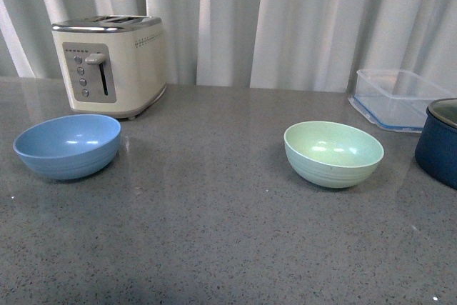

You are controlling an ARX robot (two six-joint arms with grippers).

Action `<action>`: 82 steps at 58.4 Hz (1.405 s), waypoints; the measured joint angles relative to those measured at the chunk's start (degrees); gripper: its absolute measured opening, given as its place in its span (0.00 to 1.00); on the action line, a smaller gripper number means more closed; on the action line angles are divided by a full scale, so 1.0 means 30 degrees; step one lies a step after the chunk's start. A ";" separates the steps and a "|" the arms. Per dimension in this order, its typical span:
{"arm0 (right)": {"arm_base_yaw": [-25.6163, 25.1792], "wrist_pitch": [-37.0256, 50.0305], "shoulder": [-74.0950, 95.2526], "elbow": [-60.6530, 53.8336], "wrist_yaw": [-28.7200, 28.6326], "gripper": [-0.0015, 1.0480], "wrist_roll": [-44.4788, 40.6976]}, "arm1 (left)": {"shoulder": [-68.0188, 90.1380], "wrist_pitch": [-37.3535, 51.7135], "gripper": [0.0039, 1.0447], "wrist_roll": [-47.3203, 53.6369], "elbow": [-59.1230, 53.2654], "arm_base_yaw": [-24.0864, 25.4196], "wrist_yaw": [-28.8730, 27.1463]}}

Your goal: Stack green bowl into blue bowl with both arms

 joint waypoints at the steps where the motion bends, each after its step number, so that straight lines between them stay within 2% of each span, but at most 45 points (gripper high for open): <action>1: 0.0000 0.0000 0.0000 0.0000 0.0000 0.90 -0.0007 | 0.0226 -0.0066 0.94 -0.0007 0.0146 -0.0058 -0.0124; 15: 0.0000 0.0000 0.0000 0.0000 0.0000 0.90 -0.0007 | 0.3585 -0.1093 0.94 0.0233 0.3177 -0.1246 -0.0976; 17: 0.0000 0.0000 0.0000 0.0000 0.0000 0.90 0.0000 | 0.3767 -0.1158 0.91 0.0372 0.3388 -0.1348 -0.1202; 25: 0.0000 0.0000 0.0000 0.0000 0.0000 0.90 0.0000 | 0.3912 -0.1209 0.71 0.0437 0.3541 -0.1501 -0.1231; 31: 0.0000 0.0000 0.0000 0.0000 0.0000 0.90 0.0000 | 0.3942 -0.1413 0.51 0.0430 0.3876 -0.1552 -0.1158; 37: 0.0000 0.0000 0.0000 0.0000 0.0000 0.90 -0.0007 | 0.3949 -0.1464 0.38 0.0430 0.3927 -0.1566 -0.1049; 48: 0.0000 0.0000 0.0000 0.0000 0.0000 0.90 -0.0007 | 0.3949 -0.1610 0.08 0.0495 0.3934 -0.1559 -0.1064; 51: 0.0000 0.0000 0.0000 0.0000 0.0000 0.90 0.0000 | 0.3949 -0.1632 0.03 0.0627 0.3934 -0.1545 -0.0962; 68: 0.0000 0.0000 0.0000 0.0000 0.0000 0.90 -0.0007 | 0.2958 -0.1705 0.03 0.0430 0.3927 -0.1865 -0.0415; 82: 0.0000 0.0000 0.0000 0.0000 0.0000 0.90 -0.0007 | 0.1253 -0.1654 0.03 0.0182 0.4014 -0.3818 -0.0357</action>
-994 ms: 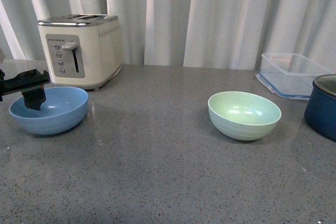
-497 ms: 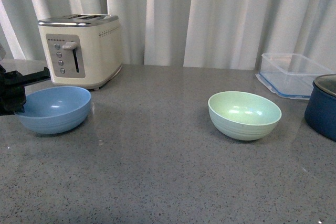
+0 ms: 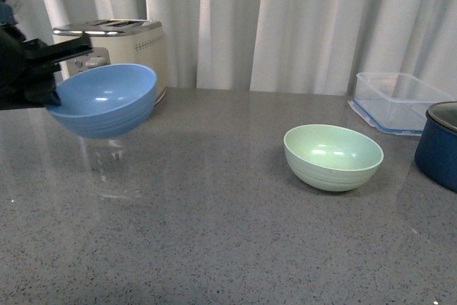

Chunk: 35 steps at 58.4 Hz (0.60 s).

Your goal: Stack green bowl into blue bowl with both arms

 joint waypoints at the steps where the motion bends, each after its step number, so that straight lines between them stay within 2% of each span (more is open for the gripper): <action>1: 0.0000 0.0000 0.0000 0.0000 0.0000 0.90 0.0000 | -0.0022 0.0007 0.03 -0.0007 0.0022 -0.0270 0.0022; 17: 0.0000 0.0000 0.0000 0.0000 0.0000 0.90 0.0000 | 0.1770 -0.0036 0.03 -0.0073 0.1195 -0.3264 -0.0510; 35: 0.0000 0.0000 0.0000 0.0000 0.0000 0.90 0.0000 | 0.4510 -0.0299 0.03 -0.0430 0.2463 -0.4590 -0.0714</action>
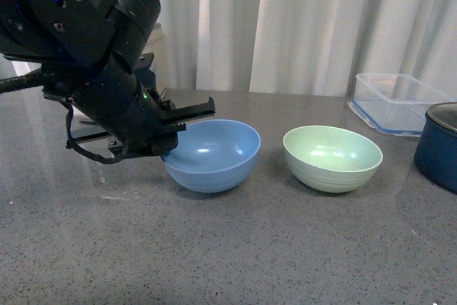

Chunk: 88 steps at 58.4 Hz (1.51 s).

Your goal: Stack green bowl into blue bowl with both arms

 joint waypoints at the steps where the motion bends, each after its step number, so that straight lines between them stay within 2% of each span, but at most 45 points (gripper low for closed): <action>1: 0.0000 0.0000 0.0000 0.0000 0.0000 0.90 0.0007 | 0.0066 0.0000 0.03 -0.0007 0.0044 -0.0029 -0.0015; 15: 0.0000 0.0000 0.0000 0.0000 0.0000 0.90 0.0000 | 0.0794 0.0510 0.04 -0.0095 0.0641 -0.0197 -0.0015; 20: 0.0000 0.0000 0.0000 0.0000 0.0000 0.90 0.0007 | 0.0306 0.2273 0.21 0.0211 -0.0299 -0.0182 0.0568; 28: 0.0000 0.0000 0.0000 0.0000 0.0000 0.90 0.0007 | -0.1246 0.5173 0.41 0.0466 -0.1836 -0.0095 0.0758; 31: 0.0000 0.0000 0.0000 0.0000 0.0000 0.90 0.0000 | -0.1807 0.8196 0.36 0.1588 -0.2892 -0.0095 -0.0801; 35: 0.0000 0.0007 0.0000 0.0000 0.0000 0.90 0.0007 | -0.2987 1.4076 0.24 0.3912 -0.5668 0.0080 -0.2565; 42: 0.0000 0.0000 0.0000 0.0000 0.0007 0.90 0.0007 | -0.4889 1.9526 0.05 0.5880 -1.0156 0.0823 -0.2382; 45: 0.0000 0.0000 0.0000 0.0000 0.0007 0.90 0.0007 | -0.5734 2.0618 0.03 0.6288 -1.1876 0.1166 -0.2113; 63: 0.0000 0.0000 0.0000 0.0000 0.0007 0.90 0.0007 | -1.0098 2.2527 0.03 0.6914 -1.8593 0.2535 -0.0648; 88: 0.0000 0.0007 0.0000 0.0000 0.0000 0.90 0.0000 | -1.5475 2.2134 0.03 0.6994 -2.3576 0.3803 0.0481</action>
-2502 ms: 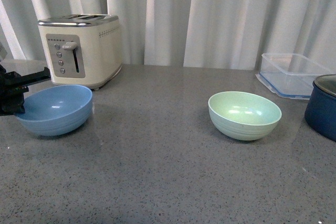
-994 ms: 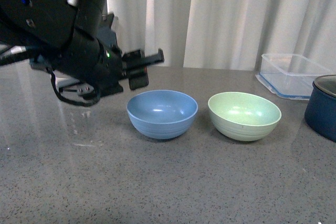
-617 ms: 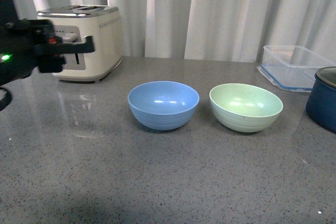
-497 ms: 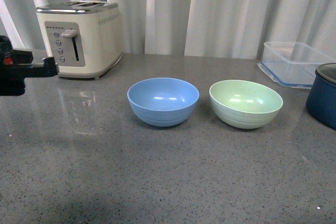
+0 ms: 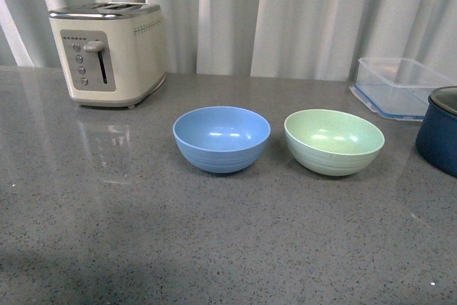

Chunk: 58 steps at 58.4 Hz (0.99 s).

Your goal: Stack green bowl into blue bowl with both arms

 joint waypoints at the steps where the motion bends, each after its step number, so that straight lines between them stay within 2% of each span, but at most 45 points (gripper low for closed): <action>1: 0.0000 -0.0007 0.0000 0.0000 0.0000 0.90 0.0000 | -0.0131 -0.0044 0.03 0.0000 -0.0080 0.0029 0.0029; 5: 0.0000 -0.0007 0.0000 0.0000 0.0000 0.90 0.0000 | -0.1064 -0.0481 0.03 0.0007 -0.0656 0.0772 0.1115; 13: 0.0000 -0.0007 0.0000 0.0000 0.0000 0.90 0.0007 | -0.1887 0.0109 0.03 0.0000 -0.1960 0.1392 0.1217; 30: 0.0000 0.0000 0.0000 0.0000 0.0000 0.90 0.0000 | -0.7220 -0.4080 0.03 0.0007 -0.3264 0.1392 0.1290; 58: 0.0000 -0.0007 0.0000 0.0000 0.0000 0.90 0.0000 | -1.4025 -1.0185 0.03 0.0007 -0.3286 0.1392 0.1297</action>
